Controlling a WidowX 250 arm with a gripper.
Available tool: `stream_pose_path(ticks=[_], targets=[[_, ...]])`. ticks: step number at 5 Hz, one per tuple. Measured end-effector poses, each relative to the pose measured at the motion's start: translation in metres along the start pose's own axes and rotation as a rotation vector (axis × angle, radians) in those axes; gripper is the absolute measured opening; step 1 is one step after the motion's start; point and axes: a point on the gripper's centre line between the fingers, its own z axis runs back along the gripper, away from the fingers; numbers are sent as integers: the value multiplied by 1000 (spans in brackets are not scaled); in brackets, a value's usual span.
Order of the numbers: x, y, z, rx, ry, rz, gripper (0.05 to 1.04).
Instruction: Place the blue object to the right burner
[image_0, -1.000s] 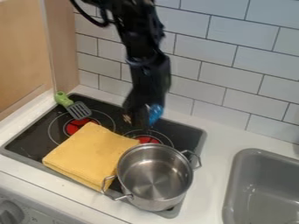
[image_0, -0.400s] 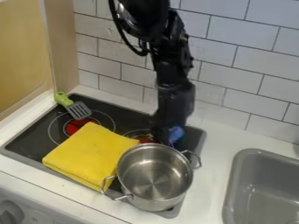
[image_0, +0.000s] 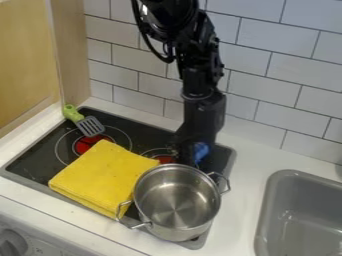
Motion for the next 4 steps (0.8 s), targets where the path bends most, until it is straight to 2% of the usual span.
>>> stream_pose_path(ticks=[2,3,4], targets=[[-1,-4,1,1,6,-2,998],[-1,-10,8,7,9,2,998],[-3,-11,31,57,16,10,998]])
